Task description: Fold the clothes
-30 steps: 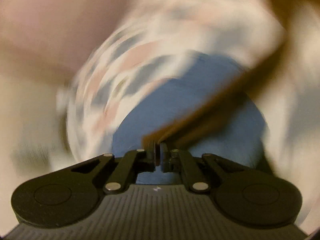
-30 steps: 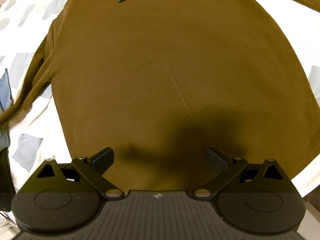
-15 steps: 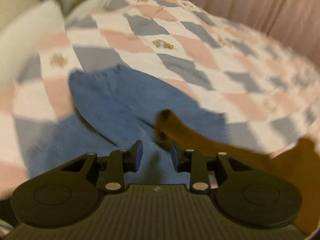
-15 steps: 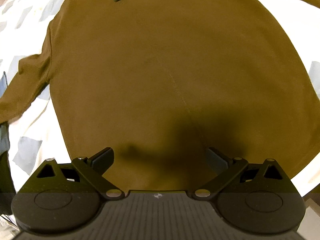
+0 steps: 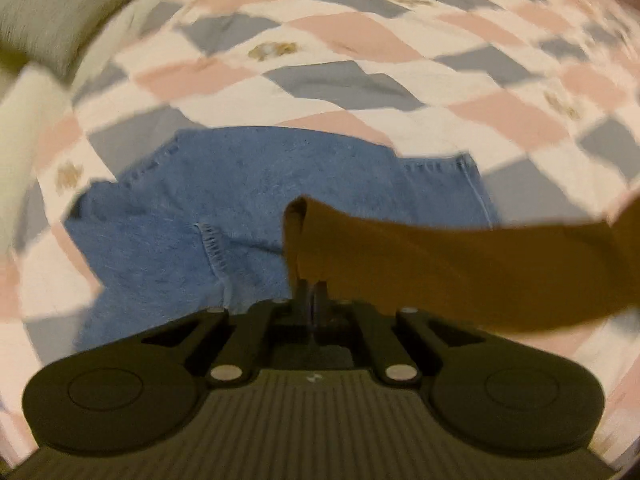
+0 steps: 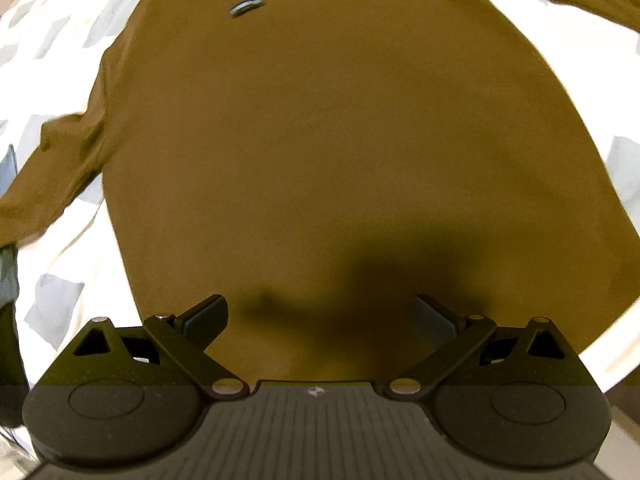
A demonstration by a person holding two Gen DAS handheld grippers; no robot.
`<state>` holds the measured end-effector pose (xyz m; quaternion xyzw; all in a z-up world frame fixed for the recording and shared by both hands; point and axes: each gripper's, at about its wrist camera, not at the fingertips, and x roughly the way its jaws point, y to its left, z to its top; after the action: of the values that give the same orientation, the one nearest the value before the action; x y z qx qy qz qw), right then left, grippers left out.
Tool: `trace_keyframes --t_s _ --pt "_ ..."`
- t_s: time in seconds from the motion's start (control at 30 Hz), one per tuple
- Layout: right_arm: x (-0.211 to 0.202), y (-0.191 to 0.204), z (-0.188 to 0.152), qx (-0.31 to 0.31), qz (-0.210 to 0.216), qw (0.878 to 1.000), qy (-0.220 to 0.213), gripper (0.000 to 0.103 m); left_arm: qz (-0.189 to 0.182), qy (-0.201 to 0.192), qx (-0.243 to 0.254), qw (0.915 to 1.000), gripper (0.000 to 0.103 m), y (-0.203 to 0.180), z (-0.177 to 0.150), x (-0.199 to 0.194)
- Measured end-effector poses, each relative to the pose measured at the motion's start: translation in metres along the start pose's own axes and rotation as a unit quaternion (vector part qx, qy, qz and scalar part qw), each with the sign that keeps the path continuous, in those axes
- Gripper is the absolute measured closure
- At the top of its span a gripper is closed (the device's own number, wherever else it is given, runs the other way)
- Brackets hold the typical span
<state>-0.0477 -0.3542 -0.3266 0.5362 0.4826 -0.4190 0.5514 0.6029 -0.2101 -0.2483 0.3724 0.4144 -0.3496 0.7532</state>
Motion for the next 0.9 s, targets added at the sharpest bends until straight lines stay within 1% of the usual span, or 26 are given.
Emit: trace_keyframes --t_s 0.07,0.13,0.2,0.27,0.37,0.43,0.47,0.5,0.53,0.57,0.6,0.67,0.73,0.8,0.87,0.9 --pt "0.003 -0.006 -0.002 0.013 -0.002 1.0 0.001 0.002 0.029 0.009 0.027 0.9992 0.1 0.0 -0.015 0.003" --pt "0.007 -0.009 -0.003 0.019 -0.003 1.0 0.005 0.002 0.066 0.011 0.056 0.9962 0.1 -0.013 -0.023 0.006" --pt "0.008 -0.008 -0.003 0.013 0.004 1.0 0.003 0.002 0.11 0.011 0.091 0.9897 0.1 -0.032 -0.027 0.005" --pt "0.002 -0.009 -0.002 0.002 0.012 1.0 -0.01 0.002 0.145 0.012 0.097 0.9846 0.1 -0.048 -0.032 -0.001" --pt "-0.009 -0.017 -0.001 -0.007 0.023 0.999 -0.034 0.002 0.162 0.021 0.027 0.9861 0.1 -0.048 -0.039 -0.013" --pt "-0.019 -0.031 0.001 -0.001 0.029 0.998 -0.053 0.002 0.157 0.017 -0.047 0.9864 0.099 -0.045 -0.041 -0.036" --pt "-0.023 -0.038 0.001 0.003 0.032 0.998 -0.062 0.002 0.156 0.014 -0.077 0.9847 0.094 -0.047 -0.042 -0.05" --pt "-0.027 -0.047 0.002 0.009 0.036 0.997 -0.07 0.002 0.157 0.012 -0.095 0.9829 0.076 -0.053 -0.045 -0.065" --pt "-0.032 -0.057 0.004 0.016 0.041 0.996 -0.08 0.002 0.159 0.009 -0.112 0.9809 0.065 -0.061 -0.048 -0.08" --pt "-0.037 -0.066 0.005 0.021 0.044 0.995 -0.089 0.002 0.156 0.005 -0.123 0.98 0.062 -0.073 -0.053 -0.094" --pt "-0.042 -0.074 0.006 0.024 0.048 0.994 -0.099 0.002 0.138 -0.002 -0.129 0.982 0.063 -0.087 -0.059 -0.108" --pt "-0.053 -0.089 0.008 0.025 0.057 0.991 -0.121 0.002 0.079 -0.007 -0.133 0.9879 0.063 -0.125 -0.077 -0.14" --pt "-0.07 -0.102 0.009 0.012 0.064 0.987 -0.144 0.002 0.03 -0.01 -0.137 0.9901 0.062 -0.173 -0.096 -0.169" --pt "-0.087 -0.11 0.007 -0.014 0.067 0.983 -0.169 0.002 -0.031 -0.011 -0.142 0.9894 0.06 -0.223 -0.119 -0.198" --pt "-0.108 -0.121 0.002 -0.043 0.075 0.978 -0.19 0.002 -0.09 -0.011 -0.146 0.9851 0.06 -0.273 -0.142 -0.227" --pt "-0.123 -0.128 -0.003 -0.061 0.079 0.974 -0.203 0.002 -0.111 -0.009 -0.148 0.9827 0.06 -0.296 -0.151 -0.239"
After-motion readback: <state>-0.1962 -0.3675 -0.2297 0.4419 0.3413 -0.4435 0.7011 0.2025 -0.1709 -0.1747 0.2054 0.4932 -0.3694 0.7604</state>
